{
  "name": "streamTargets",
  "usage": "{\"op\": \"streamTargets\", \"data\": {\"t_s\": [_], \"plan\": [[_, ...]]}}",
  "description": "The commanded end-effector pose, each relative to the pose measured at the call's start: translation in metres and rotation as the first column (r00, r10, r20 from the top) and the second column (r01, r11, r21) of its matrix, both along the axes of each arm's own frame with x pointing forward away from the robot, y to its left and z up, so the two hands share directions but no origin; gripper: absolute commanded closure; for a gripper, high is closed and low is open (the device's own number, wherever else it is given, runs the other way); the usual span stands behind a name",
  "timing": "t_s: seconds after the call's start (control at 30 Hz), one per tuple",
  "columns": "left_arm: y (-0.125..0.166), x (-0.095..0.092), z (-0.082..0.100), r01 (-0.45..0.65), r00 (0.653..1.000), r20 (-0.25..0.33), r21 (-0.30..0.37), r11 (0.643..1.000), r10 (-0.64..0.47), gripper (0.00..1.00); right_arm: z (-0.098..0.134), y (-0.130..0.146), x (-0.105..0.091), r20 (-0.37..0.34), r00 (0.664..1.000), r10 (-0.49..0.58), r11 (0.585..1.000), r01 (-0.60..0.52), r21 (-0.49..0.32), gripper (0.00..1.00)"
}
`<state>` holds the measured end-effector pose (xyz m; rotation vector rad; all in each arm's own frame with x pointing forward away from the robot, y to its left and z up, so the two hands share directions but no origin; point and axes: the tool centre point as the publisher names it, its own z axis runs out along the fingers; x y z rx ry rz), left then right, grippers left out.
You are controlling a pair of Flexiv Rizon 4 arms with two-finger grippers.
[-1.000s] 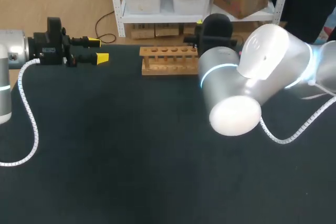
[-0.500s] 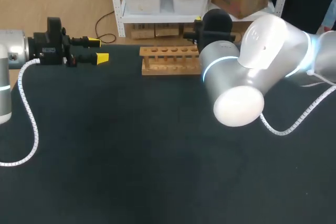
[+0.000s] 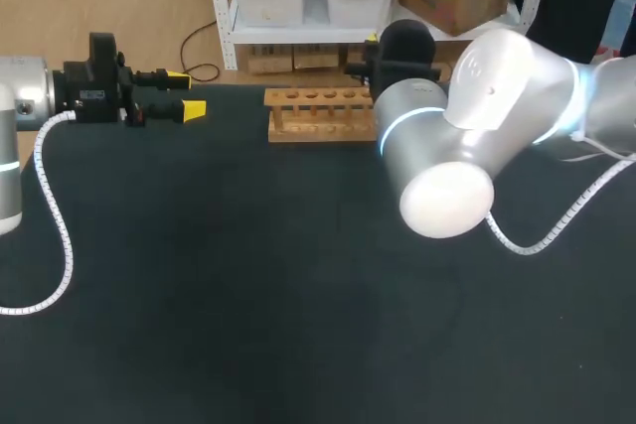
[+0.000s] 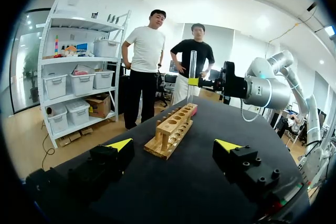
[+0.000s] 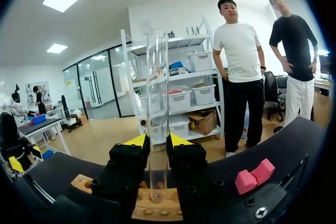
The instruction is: Grasp the test tube, adjust it, and insert it.
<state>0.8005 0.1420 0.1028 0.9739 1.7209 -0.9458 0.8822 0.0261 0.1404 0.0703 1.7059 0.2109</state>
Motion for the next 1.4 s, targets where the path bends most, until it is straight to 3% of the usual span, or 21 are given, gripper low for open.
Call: {"op": "streamTargets", "data": {"t_s": [0.03,0.67,1.4], "plan": [[0.0,-0.001,-0.001,-0.002,1.0,0.005,-0.003,1.0,0.002,0.0,-0.004,-0.001,0.005,0.018,0.998,0.054,0.998,-0.054,0.014,1.0],[0.0,-0.001,-0.001,-0.002,1.0,0.005,-0.003,1.0,0.002,0.0,-0.019,-0.001,0.008,0.002,0.998,0.069,0.997,-0.069,0.015,1.0],[0.0,-0.001,-0.001,-0.002,1.0,0.005,-0.003,1.0,0.002,0.0,-0.053,0.003,0.008,-0.044,0.995,0.091,0.995,-0.089,0.037,1.0]]}}
